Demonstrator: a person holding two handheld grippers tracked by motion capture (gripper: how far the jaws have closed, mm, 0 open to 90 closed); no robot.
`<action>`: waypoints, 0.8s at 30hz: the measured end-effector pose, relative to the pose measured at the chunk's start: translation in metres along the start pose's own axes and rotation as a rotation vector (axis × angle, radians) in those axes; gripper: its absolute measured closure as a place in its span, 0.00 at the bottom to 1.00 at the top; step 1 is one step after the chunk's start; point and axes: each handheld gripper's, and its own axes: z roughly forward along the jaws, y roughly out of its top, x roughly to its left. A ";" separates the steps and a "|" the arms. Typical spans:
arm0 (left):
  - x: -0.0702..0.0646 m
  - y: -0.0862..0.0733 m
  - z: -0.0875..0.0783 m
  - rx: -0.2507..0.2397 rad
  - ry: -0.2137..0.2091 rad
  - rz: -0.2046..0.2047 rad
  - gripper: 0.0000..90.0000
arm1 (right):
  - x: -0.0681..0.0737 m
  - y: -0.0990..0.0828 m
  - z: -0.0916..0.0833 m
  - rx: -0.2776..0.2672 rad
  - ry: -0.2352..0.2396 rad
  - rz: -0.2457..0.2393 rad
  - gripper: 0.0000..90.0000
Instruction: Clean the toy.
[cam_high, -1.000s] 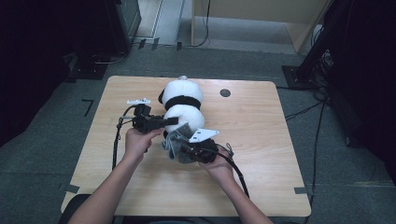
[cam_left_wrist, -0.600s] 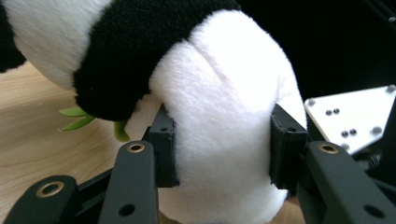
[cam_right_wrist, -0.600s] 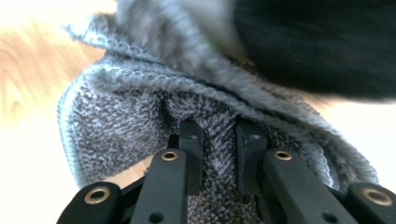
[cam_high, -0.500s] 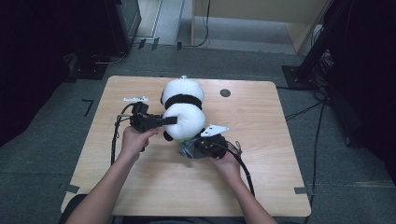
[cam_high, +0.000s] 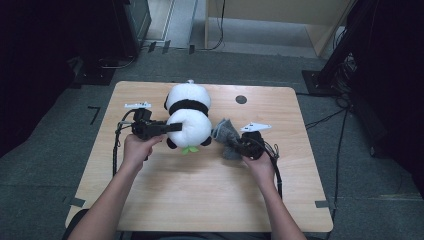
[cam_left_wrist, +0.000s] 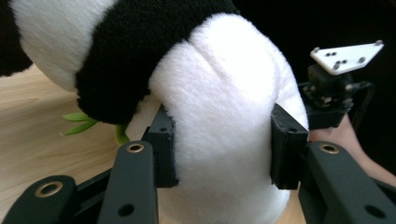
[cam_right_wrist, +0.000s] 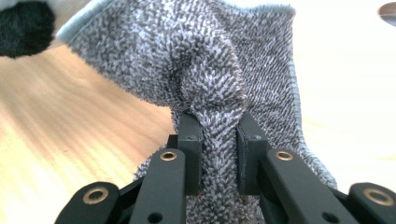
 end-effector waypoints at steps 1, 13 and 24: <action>0.002 0.000 -0.001 -0.002 0.008 0.004 0.60 | -0.002 0.000 -0.001 -0.005 -0.008 -0.001 0.85; 0.032 0.006 -0.017 -0.029 0.097 -0.005 0.60 | -0.022 0.002 -0.009 -0.016 -0.044 0.042 0.84; 0.072 0.007 -0.031 -0.011 0.193 -0.045 0.60 | -0.034 -0.001 -0.012 0.003 -0.062 0.056 0.84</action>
